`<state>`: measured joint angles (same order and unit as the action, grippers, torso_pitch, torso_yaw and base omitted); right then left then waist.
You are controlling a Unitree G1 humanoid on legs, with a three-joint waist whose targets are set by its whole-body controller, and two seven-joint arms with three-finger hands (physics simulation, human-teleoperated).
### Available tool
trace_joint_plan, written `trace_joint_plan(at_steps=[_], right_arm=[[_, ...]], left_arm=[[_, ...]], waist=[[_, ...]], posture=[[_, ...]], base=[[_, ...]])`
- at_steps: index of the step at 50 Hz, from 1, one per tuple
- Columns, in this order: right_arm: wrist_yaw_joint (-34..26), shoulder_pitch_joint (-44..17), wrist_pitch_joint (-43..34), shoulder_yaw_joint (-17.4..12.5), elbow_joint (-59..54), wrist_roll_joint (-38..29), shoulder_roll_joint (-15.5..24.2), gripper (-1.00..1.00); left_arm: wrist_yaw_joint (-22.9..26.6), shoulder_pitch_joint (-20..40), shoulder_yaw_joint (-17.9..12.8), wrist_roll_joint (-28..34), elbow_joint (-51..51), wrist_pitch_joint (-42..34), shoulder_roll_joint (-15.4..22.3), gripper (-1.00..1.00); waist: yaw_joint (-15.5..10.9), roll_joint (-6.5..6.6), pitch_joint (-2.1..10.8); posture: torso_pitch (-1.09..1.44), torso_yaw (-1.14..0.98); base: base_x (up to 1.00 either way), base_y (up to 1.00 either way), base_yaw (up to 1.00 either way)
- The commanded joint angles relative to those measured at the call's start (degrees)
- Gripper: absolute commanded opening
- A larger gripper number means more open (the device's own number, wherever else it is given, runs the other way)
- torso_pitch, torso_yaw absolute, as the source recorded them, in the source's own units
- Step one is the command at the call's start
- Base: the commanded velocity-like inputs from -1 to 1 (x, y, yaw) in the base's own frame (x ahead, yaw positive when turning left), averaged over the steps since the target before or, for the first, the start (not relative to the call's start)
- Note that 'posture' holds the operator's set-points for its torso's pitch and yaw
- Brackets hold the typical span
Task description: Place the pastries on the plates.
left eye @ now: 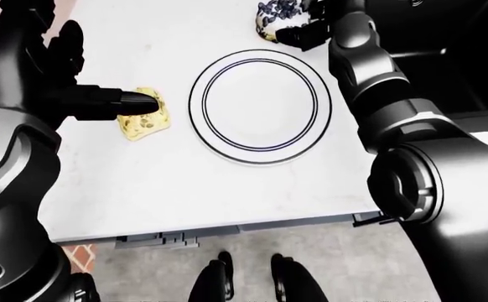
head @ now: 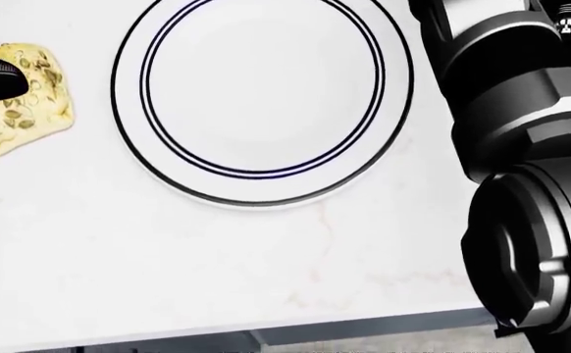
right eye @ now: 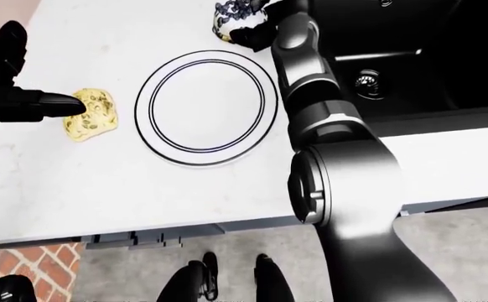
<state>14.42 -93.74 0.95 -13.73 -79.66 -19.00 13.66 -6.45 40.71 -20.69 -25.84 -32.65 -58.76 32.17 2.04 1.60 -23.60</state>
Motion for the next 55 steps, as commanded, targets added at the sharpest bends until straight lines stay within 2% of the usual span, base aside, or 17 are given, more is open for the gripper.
trace_joint_plan(at_steps=[1,9,19,26,37,50,55], right_arm=[[-0.1,-2.3,1.5,0.1,2.1,0.0,0.4,-1.00],[0.0,-2.4,1.4,0.2,2.1,0.1,0.7,-1.00],[0.0,-2.5,1.4,0.3,2.1,0.1,0.8,-1.00],[-0.1,-2.6,1.4,0.4,2.1,0.0,1.1,-1.00],[-3.2,-2.9,1.8,1.1,2.5,0.2,1.8,-1.00],[-11.3,-4.5,0.8,2.8,3.6,2.5,1.9,-1.00],[-14.6,-4.6,-0.6,4.0,4.1,2.3,2.0,-1.00]], left_arm=[[-0.3,1.4,-1.0,0.2,-1.6,1.4,1.0,1.00],[-0.5,2.0,-0.9,0.1,-1.5,1.1,1.0,1.00],[-0.6,2.9,-1.1,-0.3,-1.2,0.7,1.5,1.00],[-0.8,2.7,-1.7,-1.0,-1.7,0.3,1.9,1.00],[-0.8,1.7,-0.9,-0.4,-1.2,1.6,1.5,1.00],[-0.2,2.1,0.4,1.4,-0.6,1.8,0.5,1.00],[0.3,2.4,0.4,2.1,-0.3,1.9,0.3,1.00]], waist=[[-0.1,0.25,2.88],[-0.1,0.26,3.85],[-0.1,0.29,6.31],[-0.1,0.28,8.74],[-0.2,0.22,13.44],[-0.6,0.31,18.57],[-0.7,0.41,19.64]], posture=[[0.55,0.00],[0.47,0.00],[0.37,0.00],[0.30,0.00],[0.19,0.00],[0.06,0.00],[0.05,0.00]], base=[[0.00,0.00,0.00],[0.00,0.00,0.00],[0.00,0.00,0.00],[0.00,0.00,0.00],[0.00,0.00,0.00],[0.00,0.00,0.00],[0.00,0.00,0.00]])
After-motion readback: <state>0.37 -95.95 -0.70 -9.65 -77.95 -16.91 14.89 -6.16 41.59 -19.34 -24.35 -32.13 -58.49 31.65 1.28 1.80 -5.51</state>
